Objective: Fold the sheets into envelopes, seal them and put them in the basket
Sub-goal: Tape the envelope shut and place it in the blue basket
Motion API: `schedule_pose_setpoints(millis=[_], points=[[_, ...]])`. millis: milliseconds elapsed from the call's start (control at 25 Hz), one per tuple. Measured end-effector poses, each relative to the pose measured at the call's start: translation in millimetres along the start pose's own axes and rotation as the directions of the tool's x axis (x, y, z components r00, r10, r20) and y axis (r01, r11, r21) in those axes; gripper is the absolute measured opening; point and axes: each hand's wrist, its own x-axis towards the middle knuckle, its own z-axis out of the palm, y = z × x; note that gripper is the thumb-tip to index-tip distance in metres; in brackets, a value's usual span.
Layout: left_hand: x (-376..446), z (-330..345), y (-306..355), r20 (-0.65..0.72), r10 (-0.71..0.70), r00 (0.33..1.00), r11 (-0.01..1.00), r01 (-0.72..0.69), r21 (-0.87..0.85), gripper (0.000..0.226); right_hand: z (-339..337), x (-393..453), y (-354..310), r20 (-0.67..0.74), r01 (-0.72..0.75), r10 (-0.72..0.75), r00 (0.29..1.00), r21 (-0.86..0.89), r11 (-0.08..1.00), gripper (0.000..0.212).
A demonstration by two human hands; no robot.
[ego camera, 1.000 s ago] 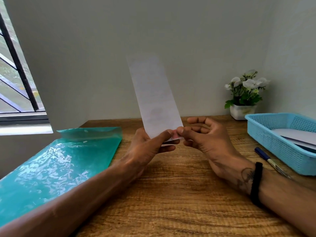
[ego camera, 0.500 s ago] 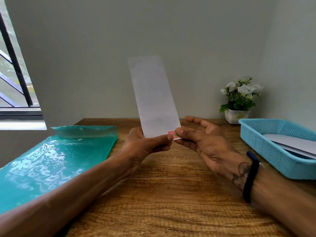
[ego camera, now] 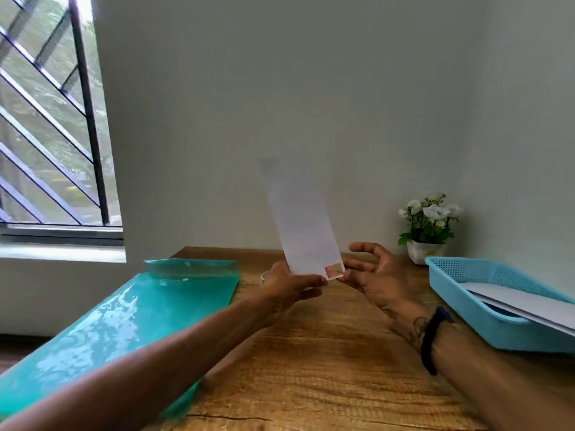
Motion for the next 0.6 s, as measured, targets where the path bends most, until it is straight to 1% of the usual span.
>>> schedule_pose_setpoints(millis=[80,160,240,280,320,360,400,440,480,520,560,600], points=[[6,-3,8,-0.040,0.023,0.999,0.996,-0.026,-0.089,0.052,-4,-3,1,0.014,0.011,-0.011,1.000,-0.038,0.999,0.056],[17,-12,31,-0.160,0.106,0.981,0.976,-0.133,-0.170,0.044,-7,-8,-8,0.053,0.021,-0.015,0.998,-0.108,0.994,0.058],[24,-22,61,-0.284,0.163,0.945,0.967,-0.211,-0.146,0.036,-12,-13,-23,0.097,0.044,-0.019,0.995,-0.262,0.964,0.054],[24,-23,75,-0.313,0.173,0.934,0.969,-0.219,-0.116,0.032,-15,-14,-29,0.113,0.079,-0.040,0.993,-0.363,0.928,0.050],[20,-22,86,-0.327,0.183,0.927,0.972,-0.219,-0.079,0.028,-17,-13,-36,0.121,0.144,-0.096,0.988,-0.504,0.852,0.047],[16,-19,95,-0.327,0.192,0.925,0.975,-0.216,-0.041,0.024,-19,-10,-45,0.134,0.227,-0.186,0.973,-0.658,0.718,0.046],[13,-16,100,-0.317,0.211,0.925,0.976,-0.217,0.019,0.021,-20,-6,-56,0.177,0.305,-0.276,0.945,-0.785,0.539,0.046],[8,-13,104,-0.301,0.245,0.922,0.970,-0.227,0.091,0.020,-18,-1,-69,0.243,0.379,-0.362,0.900,-0.846,0.374,0.049],[4,-10,105,-0.276,0.284,0.918,0.955,-0.244,0.170,0.019,-17,5,-86,0.293,0.429,-0.428,0.855,-0.863,0.267,0.053],[2,-5,106,-0.250,0.321,0.914,0.933,-0.260,0.248,0.019,-16,10,-104,0.321,0.471,-0.488,0.812,-0.854,0.220,0.057],[0,-1,106,-0.224,0.367,0.903,0.899,-0.282,0.336,0.019,-12,13,-126,0.329,0.497,-0.542,0.774,-0.845,0.197,0.059],[-3,3,106,-0.195,0.424,0.884,0.848,-0.312,0.429,0.019,-9,17,-146,0.336,0.520,-0.588,0.735,-0.837,0.171,0.061]])
